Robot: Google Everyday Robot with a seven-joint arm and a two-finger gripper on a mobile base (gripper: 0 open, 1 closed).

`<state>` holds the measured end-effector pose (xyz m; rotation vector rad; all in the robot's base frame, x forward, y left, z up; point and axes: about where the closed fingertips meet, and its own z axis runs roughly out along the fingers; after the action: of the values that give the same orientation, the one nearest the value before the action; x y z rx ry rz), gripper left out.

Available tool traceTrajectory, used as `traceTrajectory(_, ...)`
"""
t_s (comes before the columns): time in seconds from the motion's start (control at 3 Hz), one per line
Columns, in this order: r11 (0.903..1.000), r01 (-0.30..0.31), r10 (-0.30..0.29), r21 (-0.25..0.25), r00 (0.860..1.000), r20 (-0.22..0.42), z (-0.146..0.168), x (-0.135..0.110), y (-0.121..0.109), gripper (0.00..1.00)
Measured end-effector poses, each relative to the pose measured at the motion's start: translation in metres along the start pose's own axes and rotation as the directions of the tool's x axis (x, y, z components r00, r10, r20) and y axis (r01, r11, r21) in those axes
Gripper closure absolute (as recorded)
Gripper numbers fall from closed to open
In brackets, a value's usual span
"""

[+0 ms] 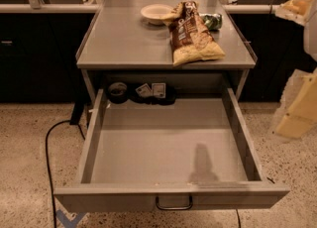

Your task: Close top drawer

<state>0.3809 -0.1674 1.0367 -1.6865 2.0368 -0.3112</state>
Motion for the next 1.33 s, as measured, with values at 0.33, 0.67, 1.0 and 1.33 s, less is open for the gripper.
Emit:
traceTrajectory(0.33, 1.0, 0.0, 0.0, 0.0, 1.0, 0.0, 0.0, 0.0, 0.0, 0.0)
traceTrajectory(0.67, 1.0, 0.0, 0.0, 0.0, 1.0, 0.0, 0.0, 0.0, 0.0, 0.0)
traceTrajectory(1.0, 1.0, 0.0, 0.0, 0.0, 1.0, 0.0, 0.0, 0.0, 0.0, 0.0)
traceTrajectory(1.33, 0.9971, 0.005, -0.004, -0.075, 1.0, 0.011, 0.03, -0.002, 0.025, 0.0)
